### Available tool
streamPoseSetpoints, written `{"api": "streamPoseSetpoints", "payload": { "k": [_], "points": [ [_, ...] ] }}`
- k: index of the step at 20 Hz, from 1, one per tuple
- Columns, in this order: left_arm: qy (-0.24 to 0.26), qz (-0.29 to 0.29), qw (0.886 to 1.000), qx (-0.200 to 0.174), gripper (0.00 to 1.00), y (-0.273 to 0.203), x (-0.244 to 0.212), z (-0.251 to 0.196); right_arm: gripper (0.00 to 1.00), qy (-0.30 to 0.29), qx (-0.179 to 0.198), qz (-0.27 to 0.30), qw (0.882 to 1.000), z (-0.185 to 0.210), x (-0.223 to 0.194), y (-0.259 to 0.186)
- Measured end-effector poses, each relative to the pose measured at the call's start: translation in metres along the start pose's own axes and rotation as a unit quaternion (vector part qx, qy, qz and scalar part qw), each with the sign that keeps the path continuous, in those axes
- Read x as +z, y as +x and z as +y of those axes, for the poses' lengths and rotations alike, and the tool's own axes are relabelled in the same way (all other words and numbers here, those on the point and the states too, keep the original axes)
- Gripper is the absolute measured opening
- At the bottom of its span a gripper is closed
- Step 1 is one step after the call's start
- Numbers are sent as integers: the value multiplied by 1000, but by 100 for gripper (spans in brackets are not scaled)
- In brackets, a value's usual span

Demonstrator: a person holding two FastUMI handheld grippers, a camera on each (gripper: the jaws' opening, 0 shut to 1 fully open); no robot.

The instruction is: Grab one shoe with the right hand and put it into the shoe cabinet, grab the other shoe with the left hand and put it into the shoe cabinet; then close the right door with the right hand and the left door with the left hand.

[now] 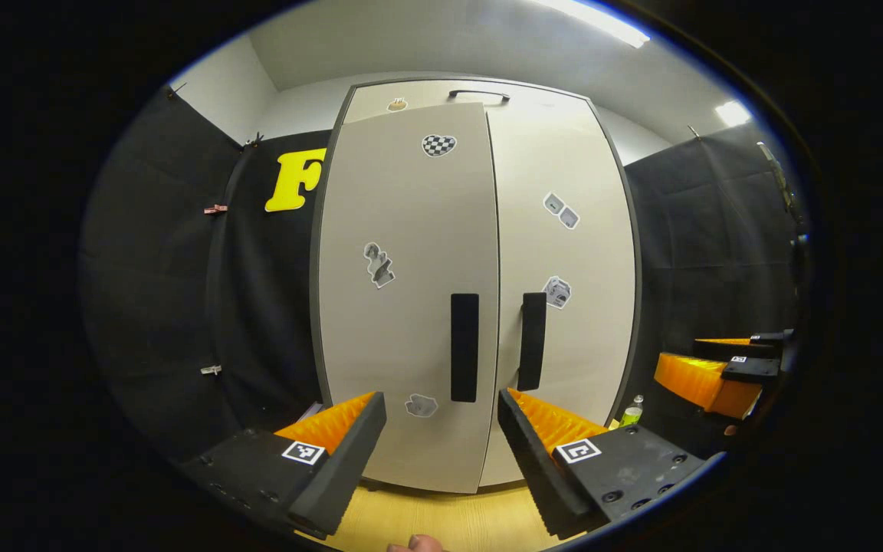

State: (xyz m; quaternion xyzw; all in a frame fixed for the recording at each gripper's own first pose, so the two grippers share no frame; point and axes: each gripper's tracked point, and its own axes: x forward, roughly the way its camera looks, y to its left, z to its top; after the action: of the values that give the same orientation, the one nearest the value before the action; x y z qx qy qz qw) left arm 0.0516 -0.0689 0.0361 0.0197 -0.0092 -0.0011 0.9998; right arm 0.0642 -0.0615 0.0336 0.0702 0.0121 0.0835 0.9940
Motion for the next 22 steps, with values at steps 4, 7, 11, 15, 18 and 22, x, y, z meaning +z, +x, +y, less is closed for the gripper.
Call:
{"api": "streamPoseSetpoints", "payload": {
  "k": [4,7,11,15,18,22],
  "points": [
    [0,2,1000,1,93,-2,0,-1,98,5,-1,-2,1000,-2,2,-1],
    [3,0,1000,-2,93,-3,1,-4,98,6,0,-3,1000,-4,3,-2],
    [4,1,1000,-4,94,-5,1,-7,98,7,2,-1,1000,-4,3,-4],
    [5,0,1000,-5,93,-7,2,-10,98,7,3,-2,1000,-6,5,-5],
    [6,1,1000,-5,94,-7,2,-11,98,7,4,-1,1000,-5,4,-7],
    [4,4,1000,-4,94,-9,1,-10,98,7,4,-2,1000,-5,4,-9]
  ]
}}
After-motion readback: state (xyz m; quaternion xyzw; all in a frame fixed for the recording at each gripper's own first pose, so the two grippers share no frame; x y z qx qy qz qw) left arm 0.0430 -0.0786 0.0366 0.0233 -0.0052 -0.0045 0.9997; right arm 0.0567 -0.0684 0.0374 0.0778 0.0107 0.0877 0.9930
